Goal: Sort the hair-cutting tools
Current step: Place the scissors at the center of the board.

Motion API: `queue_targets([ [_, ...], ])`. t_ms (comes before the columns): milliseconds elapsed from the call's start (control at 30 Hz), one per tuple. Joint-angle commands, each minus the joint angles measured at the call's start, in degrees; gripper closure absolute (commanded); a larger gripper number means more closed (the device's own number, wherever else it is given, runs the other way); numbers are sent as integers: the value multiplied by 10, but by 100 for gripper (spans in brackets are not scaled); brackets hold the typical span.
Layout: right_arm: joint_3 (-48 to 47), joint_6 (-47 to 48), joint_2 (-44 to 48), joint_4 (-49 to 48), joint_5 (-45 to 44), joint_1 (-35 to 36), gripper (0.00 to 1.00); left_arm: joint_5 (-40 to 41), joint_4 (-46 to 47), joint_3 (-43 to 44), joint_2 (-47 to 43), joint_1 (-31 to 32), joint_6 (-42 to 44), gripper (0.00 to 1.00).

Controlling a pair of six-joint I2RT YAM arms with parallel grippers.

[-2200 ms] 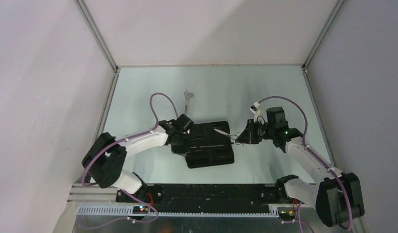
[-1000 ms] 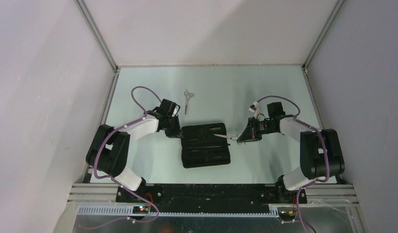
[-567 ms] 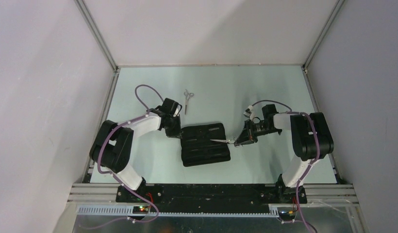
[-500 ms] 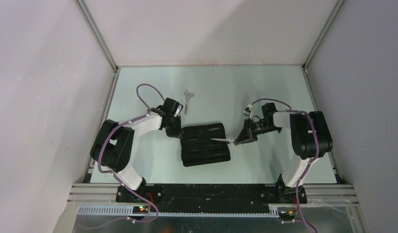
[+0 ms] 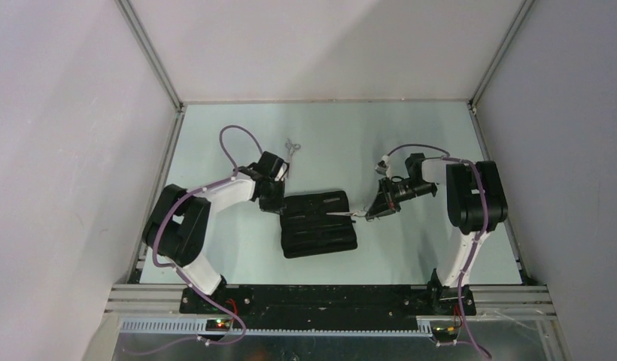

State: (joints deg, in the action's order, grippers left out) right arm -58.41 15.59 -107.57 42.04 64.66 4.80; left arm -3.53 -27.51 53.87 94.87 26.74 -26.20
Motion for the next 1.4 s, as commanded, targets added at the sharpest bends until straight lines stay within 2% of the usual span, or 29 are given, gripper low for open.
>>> queue_targets([
  [0, -38, 115, -59, 115, 50, 25, 100, 17, 28, 4, 26, 21, 34, 99],
  [200, -68, 178, -104, 184, 69, 23, 100, 14, 32, 4, 25, 24, 46, 99],
  [500, -72, 140, -59, 138, 51, -24, 100, 15, 32, 6, 23, 36, 61, 100],
  [967, -97, 126, -92, 117, 18, -18, 100, 1, 36, 10, 25, 54, 82, 100],
  [1367, -153, 190, -161, 179, 33, 16, 100, 4, 31, 13, 30, 56, 86, 100],
])
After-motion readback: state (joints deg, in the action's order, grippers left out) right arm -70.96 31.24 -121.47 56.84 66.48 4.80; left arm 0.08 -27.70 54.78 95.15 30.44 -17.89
